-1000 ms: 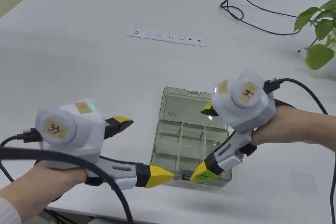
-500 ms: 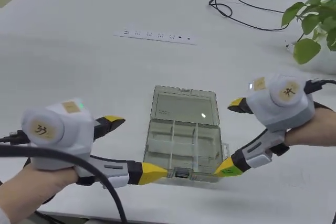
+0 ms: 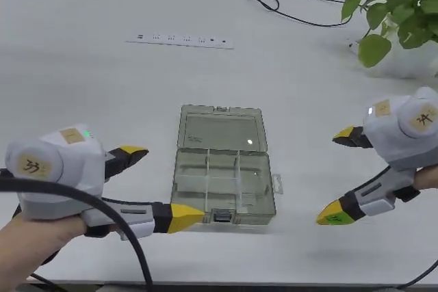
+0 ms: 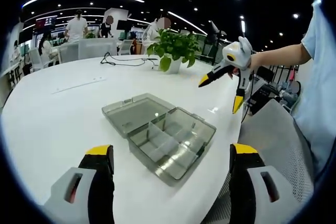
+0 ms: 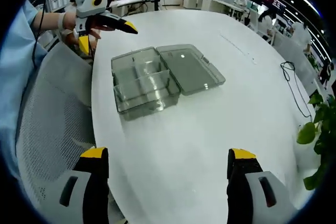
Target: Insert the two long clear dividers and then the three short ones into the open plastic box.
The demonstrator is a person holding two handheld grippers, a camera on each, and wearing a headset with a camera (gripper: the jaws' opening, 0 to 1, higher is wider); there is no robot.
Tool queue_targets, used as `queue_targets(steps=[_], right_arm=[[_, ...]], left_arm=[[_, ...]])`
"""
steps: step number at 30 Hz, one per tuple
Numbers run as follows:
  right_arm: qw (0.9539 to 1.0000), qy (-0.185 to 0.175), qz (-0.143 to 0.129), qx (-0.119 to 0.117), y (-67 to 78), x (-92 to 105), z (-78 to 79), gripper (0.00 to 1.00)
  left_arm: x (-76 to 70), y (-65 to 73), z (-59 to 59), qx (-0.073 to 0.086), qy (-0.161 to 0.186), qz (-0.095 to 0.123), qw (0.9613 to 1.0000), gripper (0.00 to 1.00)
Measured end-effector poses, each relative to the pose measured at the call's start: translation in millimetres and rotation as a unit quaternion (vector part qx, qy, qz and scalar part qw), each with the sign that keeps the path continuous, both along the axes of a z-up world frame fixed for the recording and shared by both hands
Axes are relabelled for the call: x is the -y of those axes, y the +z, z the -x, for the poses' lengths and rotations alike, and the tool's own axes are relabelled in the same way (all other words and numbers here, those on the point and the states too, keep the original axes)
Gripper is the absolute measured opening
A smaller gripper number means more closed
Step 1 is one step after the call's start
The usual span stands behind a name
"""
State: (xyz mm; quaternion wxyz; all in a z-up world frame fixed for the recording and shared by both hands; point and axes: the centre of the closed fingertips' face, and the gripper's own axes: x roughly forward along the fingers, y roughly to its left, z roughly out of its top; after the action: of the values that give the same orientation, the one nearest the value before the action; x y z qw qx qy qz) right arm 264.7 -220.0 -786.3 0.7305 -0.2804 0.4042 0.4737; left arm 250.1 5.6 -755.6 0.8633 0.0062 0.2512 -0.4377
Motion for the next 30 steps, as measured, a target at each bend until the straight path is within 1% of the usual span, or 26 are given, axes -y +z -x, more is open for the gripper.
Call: queue_targets(steps=[2,4,7,8,9,11,15,16,18,21,23,24,25,26,28,29,30], right_arm=[[1.0,-0.005,0.004,-0.002,-3.8,11.2,2.8,0.93],[0.9998,-0.008,0.017,-0.006,-8.6,23.1,6.3,0.92],[0.9993,-0.005,0.033,-0.013,-14.8,37.0,10.6,0.91],[0.999,-0.004,0.039,-0.019,-19.5,48.6,10.4,0.9],[0.999,0.002,0.041,-0.02,-21.2,51.6,10.8,0.9],[0.998,0.009,0.057,-0.023,-25.6,58.6,12.3,0.89],[0.9964,0.026,0.074,-0.031,-30.1,64.2,15.4,0.86],[0.9956,0.031,0.08,-0.036,-31.2,65.7,17.0,0.86],[0.9952,0.039,0.082,-0.035,-32.7,65.8,16.6,0.84],[0.9933,0.048,0.096,-0.043,-39.2,68.9,16.7,0.82],[0.9917,0.061,0.103,-0.047,-41.9,69.6,17.7,0.81],[0.9897,0.075,0.113,-0.046,-43.5,70.8,17.6,0.78],[0.9866,0.091,0.128,-0.044,-44.9,73.5,17.0,0.75],[0.9855,0.094,0.134,-0.044,-46.0,74.4,16.6,0.72],[0.9838,0.106,0.132,-0.057,-48.8,73.0,19.5,0.65],[0.9832,0.109,0.134,-0.059,-50.6,72.6,19.1,0.63],[0.9815,0.115,0.139,-0.063,-52.2,74.1,19.6,0.59]], left_arm=[[1.0,-0.2,0.0,0.0,-0.002,-0.002,1.0,0.93],[1.3,-0.2,-0.1,0.0,-0.003,-0.003,1.0,0.93],[1.0,0.5,0.2,0.0,-0.002,-0.003,1.0,0.93],[0.4,0.7,0.4,0.001,0.0,-0.004,1.0,0.93],[0.0,1.0,0.5,0.001,0.001,-0.004,1.0,0.93],[-0.6,1.3,1.5,0.001,0.004,-0.003,1.0,0.93],[-2.3,0.4,3.3,0.0,0.006,-0.005,1.0,0.93],[-3.3,0.5,3.2,0.0,0.009,-0.005,1.0,0.93],[-4.6,1.4,3.4,0.0,0.013,-0.003,0.9999,0.92],[-6.3,1.9,5.4,0.0,0.016,-0.003,0.9999,0.92],[-7.8,2.1,6.8,0.0,0.018,-0.004,0.9998,0.92],[-8.7,2.5,7.1,0.001,0.02,-0.004,0.9998,0.92],[-9.8,3.3,7.5,0.001,0.022,-0.004,0.9997,0.92],[-10.7,3.8,7.7,0.001,0.024,-0.003,0.9997,0.92],[-12.5,4.4,7.9,0.002,0.027,-0.004,0.9996,0.92],[-13.9,4.3,7.6,0.002,0.029,-0.004,0.9996,0.92],[-14.9,4.3,7.6,0.002,0.031,-0.004,0.9995,0.92]])
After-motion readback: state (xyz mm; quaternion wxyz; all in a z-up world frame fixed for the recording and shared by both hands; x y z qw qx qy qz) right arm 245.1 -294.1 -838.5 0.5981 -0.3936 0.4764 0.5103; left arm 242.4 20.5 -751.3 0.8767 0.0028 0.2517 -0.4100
